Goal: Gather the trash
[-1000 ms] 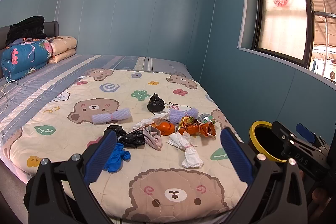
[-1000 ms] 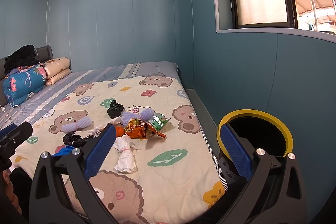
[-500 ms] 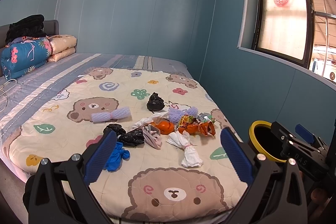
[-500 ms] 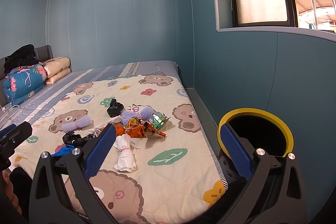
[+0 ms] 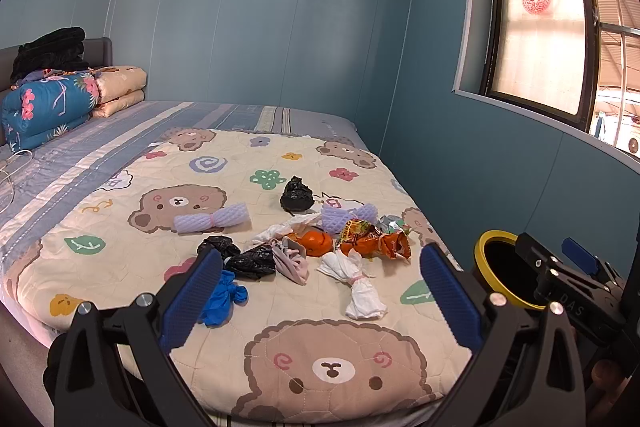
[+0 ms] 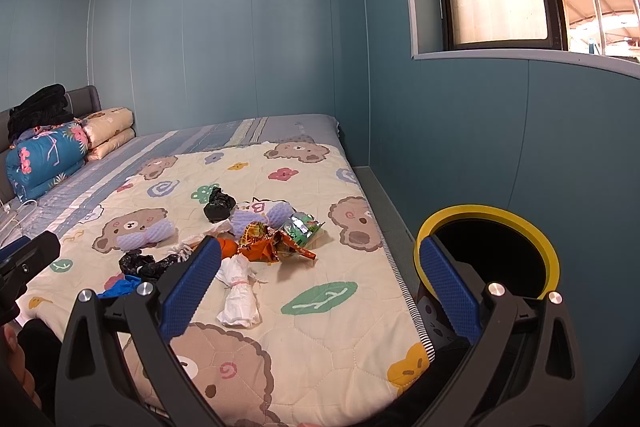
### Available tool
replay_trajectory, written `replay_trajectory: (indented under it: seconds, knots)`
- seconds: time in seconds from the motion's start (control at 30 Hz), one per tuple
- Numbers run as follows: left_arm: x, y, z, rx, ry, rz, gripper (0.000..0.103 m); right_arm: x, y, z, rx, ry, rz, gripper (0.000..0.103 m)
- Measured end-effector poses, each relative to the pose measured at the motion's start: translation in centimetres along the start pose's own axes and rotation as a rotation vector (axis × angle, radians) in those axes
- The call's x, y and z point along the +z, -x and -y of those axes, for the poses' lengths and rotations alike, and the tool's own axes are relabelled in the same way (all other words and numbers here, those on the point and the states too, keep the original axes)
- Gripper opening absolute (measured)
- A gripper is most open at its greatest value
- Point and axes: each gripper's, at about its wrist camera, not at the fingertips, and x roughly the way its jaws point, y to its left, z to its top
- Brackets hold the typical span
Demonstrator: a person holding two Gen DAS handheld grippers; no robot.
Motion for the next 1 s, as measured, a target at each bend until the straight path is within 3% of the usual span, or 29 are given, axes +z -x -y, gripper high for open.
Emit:
replay_trajectory:
  seconds: [0.57, 0.83, 1.0]
  knots:
    - [-0.2, -0.2, -0.2, 0.006, 0.007, -0.011, 0.096, -0.5, -0.8, 0.0, 0.003, 0.000, -0.031, 0.095]
    - [-0.6, -3.0, -1.6, 0.060, 0.002, -0.102, 0.096, -0.7, -4.2, 0.0, -0.007, 0.012, -0.116, 0.095]
    - [-1.0, -5.8, -3.7, 0.086, 0.001, -0.201, 0.096, -0.3, -7.1, -1.0, 0.061, 0.078, -0.159, 0.095]
